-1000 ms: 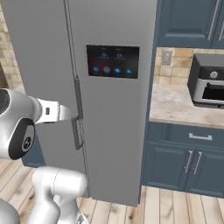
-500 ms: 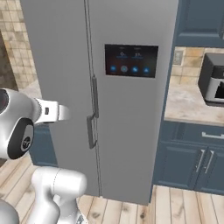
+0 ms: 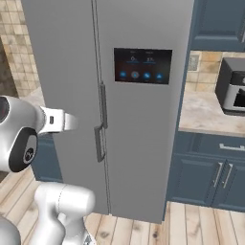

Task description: Retrieve the apple and kiwi from the fridge and place them into the bowl on the dining table.

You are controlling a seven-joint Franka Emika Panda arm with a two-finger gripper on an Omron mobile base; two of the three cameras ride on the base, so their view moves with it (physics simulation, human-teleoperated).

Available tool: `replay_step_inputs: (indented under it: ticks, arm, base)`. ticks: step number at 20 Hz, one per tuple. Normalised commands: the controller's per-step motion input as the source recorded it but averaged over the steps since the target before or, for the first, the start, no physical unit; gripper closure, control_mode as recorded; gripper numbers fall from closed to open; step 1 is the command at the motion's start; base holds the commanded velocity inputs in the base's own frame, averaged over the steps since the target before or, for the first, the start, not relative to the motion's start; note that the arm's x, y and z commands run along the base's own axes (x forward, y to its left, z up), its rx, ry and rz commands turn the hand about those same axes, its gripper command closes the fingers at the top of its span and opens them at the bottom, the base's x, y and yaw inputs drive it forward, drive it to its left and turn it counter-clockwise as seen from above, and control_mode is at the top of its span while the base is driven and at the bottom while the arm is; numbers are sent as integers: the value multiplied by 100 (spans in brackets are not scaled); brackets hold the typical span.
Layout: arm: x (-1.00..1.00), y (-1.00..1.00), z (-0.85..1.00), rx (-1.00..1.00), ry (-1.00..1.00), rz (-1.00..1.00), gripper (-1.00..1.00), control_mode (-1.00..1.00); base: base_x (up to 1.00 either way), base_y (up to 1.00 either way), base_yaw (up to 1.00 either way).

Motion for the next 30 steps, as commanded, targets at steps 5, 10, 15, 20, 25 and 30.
replay_step_inputs:
  ticks: [5, 10, 15, 20, 25, 30]
  arm:
    - [75, 0, 0, 0, 0, -7, -100, -100]
    - [67, -11, 0, 0, 0, -2, -100, -100]
    - [38, -16, -3, 1, 0, 0, -100, -100]
    - [48, -7, -13, 0, 0, 0, -100, -100]
    - [53, -2, -24, 0, 0, 0, -100, -100]
    - [53, -1, -32, 0, 0, 1, -100, -100]
  base:
    - [0, 0, 0]
    - [0, 0, 0]
    - [0, 0, 0]
    - [0, 0, 0]
    - [0, 0, 0]
    - [0, 0, 0]
